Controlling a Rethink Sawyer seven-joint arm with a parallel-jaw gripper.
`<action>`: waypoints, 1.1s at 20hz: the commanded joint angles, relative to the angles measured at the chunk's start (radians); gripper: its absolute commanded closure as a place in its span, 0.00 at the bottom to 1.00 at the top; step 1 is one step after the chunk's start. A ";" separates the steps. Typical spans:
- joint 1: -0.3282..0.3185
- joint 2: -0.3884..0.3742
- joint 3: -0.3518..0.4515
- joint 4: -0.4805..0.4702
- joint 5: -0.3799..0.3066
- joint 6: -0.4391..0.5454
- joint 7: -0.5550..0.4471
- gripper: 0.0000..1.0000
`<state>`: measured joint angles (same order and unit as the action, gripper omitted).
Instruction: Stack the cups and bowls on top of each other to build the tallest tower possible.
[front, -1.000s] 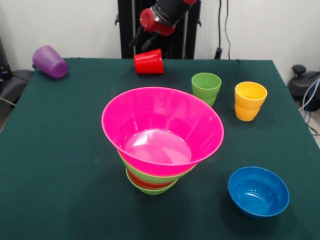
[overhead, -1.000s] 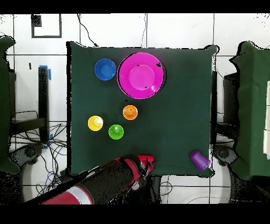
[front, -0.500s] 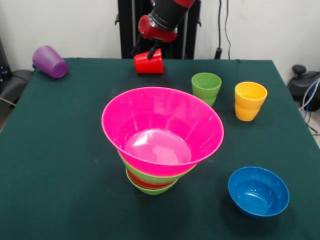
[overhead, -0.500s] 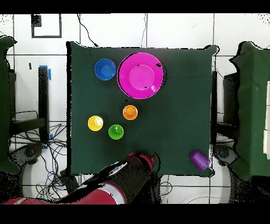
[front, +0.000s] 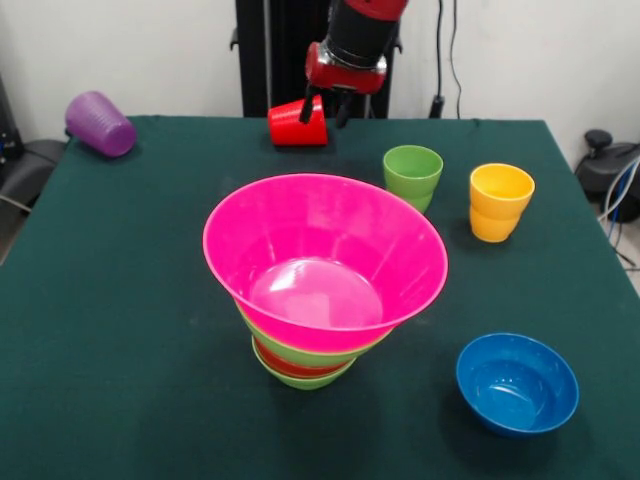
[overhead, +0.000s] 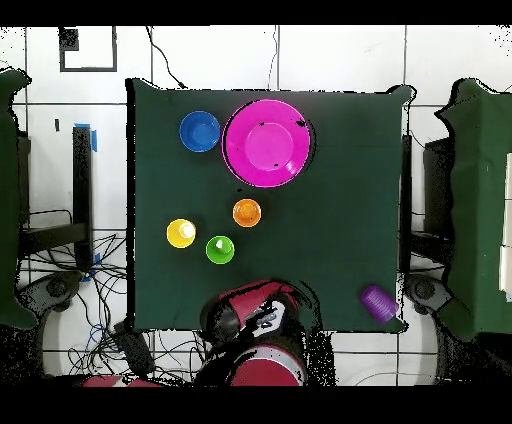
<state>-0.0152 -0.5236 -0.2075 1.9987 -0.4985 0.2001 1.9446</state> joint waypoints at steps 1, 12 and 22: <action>-0.074 -0.061 0.249 0.037 0.080 0.119 0.021 0.00; -0.186 -0.087 0.374 0.050 0.125 0.114 0.032 0.00; -0.203 -0.058 0.420 0.004 0.127 0.121 0.035 0.00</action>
<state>-0.2167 -0.6186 0.0785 2.0269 -0.4146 0.2485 1.9446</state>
